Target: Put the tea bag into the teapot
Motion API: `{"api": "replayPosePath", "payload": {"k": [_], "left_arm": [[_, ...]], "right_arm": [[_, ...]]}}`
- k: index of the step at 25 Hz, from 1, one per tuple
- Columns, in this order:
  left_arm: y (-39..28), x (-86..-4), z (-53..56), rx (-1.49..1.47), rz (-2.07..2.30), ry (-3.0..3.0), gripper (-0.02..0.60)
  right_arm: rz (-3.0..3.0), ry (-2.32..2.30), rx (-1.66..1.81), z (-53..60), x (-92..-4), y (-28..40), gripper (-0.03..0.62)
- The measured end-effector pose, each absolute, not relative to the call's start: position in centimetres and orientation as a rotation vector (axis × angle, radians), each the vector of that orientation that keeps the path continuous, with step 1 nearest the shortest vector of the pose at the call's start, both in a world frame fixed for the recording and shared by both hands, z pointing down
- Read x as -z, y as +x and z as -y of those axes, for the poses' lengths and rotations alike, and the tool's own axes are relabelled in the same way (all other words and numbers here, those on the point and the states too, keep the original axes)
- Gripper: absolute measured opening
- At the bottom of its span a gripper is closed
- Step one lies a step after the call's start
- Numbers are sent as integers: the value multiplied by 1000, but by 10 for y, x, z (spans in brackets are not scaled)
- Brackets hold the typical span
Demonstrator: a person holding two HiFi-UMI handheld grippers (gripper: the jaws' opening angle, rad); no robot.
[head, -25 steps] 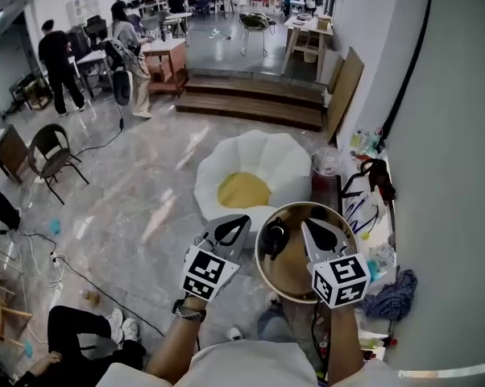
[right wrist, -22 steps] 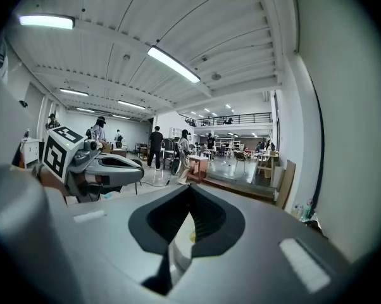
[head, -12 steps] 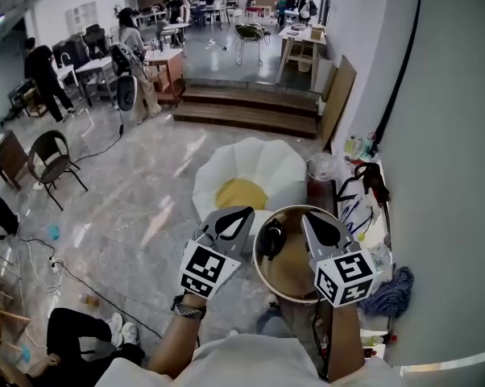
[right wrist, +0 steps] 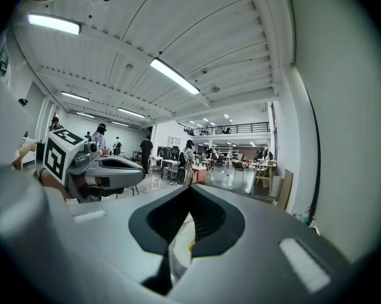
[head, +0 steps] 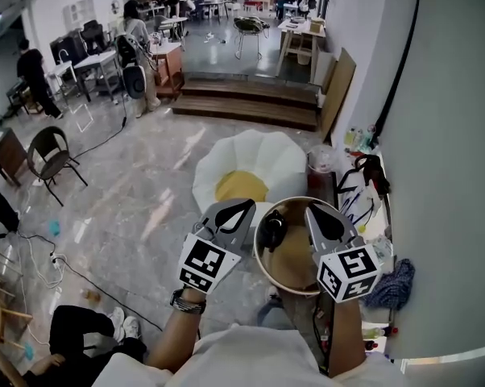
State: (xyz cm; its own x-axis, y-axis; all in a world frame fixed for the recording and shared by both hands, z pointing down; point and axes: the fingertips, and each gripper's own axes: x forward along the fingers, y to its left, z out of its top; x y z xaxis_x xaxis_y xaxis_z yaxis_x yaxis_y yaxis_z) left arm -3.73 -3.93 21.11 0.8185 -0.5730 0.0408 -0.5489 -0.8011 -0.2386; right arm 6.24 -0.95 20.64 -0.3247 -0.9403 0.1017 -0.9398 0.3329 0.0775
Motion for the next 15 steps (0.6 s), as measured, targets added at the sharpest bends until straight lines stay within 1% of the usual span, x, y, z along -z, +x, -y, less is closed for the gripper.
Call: {"api": "replayPosePath", "payload": {"k": [15], "left_arm": [[-29,-230,49,194,-876,-2807,-6]], "right_arm": [[2466,1723,-36,21,-228,69,6]]}}
